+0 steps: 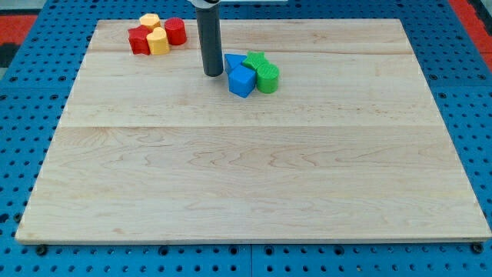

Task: Point your arm at the top left side of triangle

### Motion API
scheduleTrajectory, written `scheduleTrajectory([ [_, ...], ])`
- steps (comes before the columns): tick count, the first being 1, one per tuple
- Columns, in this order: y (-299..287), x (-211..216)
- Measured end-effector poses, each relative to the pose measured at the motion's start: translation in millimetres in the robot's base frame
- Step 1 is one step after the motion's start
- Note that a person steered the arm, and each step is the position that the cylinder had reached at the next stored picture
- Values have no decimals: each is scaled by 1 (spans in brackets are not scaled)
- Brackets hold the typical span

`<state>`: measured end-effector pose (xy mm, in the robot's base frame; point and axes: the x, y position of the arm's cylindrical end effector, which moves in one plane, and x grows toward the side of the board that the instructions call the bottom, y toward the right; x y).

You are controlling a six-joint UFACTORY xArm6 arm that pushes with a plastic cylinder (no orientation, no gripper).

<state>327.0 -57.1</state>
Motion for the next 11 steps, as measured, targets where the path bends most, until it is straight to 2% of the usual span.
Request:
scheduleTrajectory([
  [2,8,0],
  [3,11,15],
  [4,11,68],
  [5,25,102],
  [6,68,97],
  [7,9,86],
  [8,-25,22],
  [9,-28,-27],
  [10,5,-41],
  [11,35,-23],
])
